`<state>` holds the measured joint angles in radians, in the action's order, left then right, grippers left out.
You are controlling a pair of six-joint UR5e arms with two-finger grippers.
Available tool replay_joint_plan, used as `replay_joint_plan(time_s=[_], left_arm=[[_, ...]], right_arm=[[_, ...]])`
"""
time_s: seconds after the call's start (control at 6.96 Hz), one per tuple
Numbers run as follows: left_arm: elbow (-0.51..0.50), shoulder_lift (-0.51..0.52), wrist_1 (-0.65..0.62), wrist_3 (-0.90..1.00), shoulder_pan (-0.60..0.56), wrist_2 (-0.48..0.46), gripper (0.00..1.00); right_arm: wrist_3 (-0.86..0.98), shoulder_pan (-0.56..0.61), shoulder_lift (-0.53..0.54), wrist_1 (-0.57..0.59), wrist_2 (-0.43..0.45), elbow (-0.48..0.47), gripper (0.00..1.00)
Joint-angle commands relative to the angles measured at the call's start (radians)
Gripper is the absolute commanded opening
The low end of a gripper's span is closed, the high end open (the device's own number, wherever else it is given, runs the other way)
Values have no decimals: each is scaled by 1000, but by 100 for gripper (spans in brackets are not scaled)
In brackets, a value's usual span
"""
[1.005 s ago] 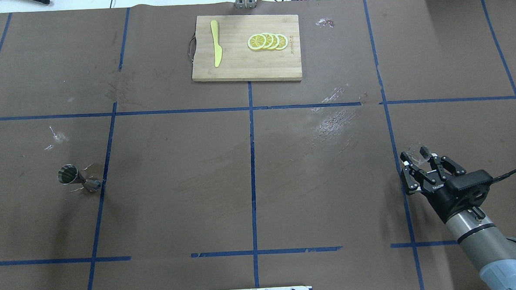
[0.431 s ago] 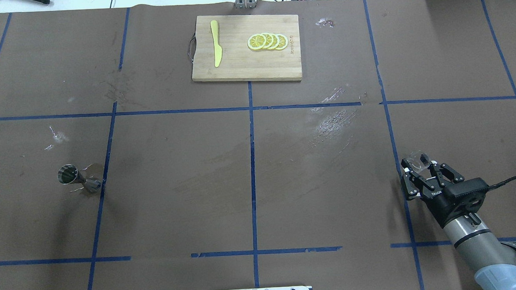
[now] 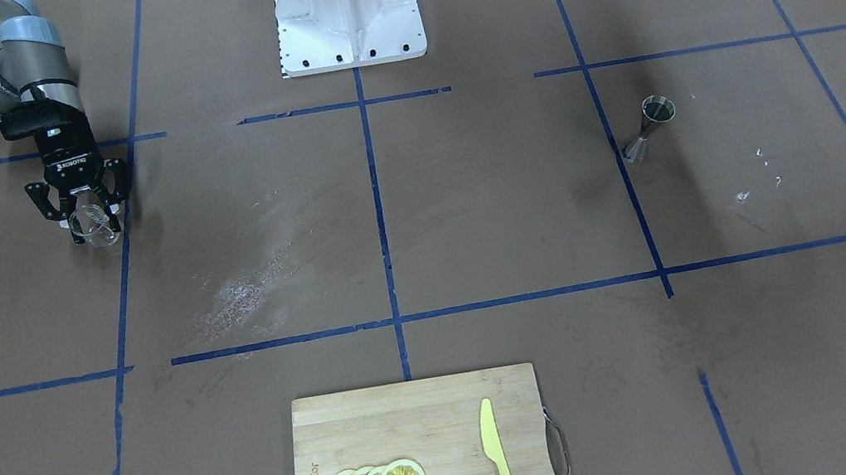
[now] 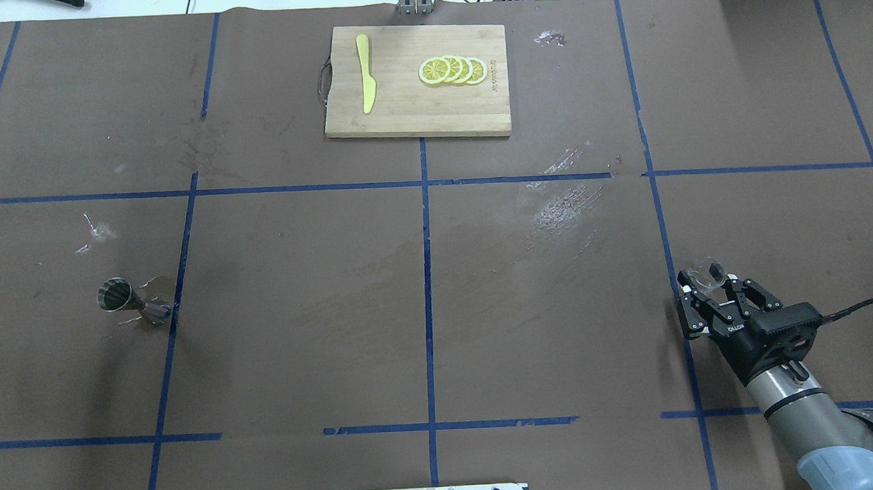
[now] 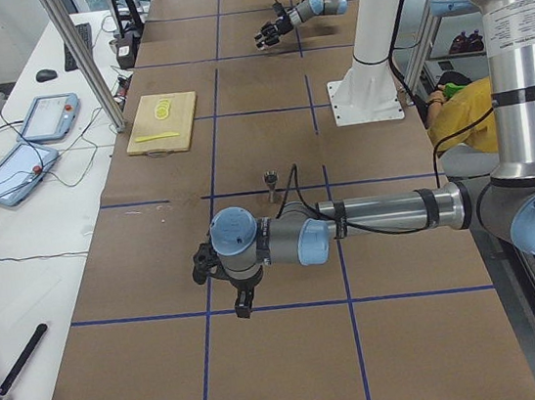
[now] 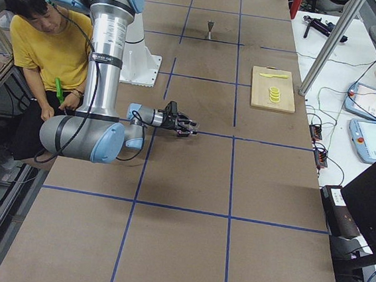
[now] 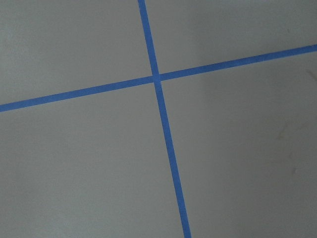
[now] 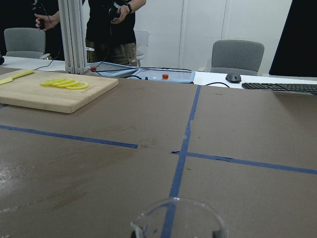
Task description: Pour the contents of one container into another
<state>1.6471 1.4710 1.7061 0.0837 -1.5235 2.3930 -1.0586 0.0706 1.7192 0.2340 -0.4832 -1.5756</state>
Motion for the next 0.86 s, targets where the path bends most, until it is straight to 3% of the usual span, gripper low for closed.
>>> replay_joint_plan(time_s=[0.0, 0.14, 0.29, 0.43, 0.72], left_arm=[[0, 0, 0, -1, 0, 0, 100], [0, 0, 0, 1, 0, 0, 100], [2, 0, 1, -1, 0, 0, 100], [2, 0, 1, 1, 0, 0, 100], [2, 0, 0, 1, 0, 0, 100]], right_arm=[[-4, 0, -29, -1, 2, 32, 33], [-4, 0, -29, -1, 6, 32, 43], [-4, 0, -29, -1, 11, 32, 88], [-4, 0, -29, -1, 21, 34, 100], [-4, 0, -30, -1, 22, 32, 100]])
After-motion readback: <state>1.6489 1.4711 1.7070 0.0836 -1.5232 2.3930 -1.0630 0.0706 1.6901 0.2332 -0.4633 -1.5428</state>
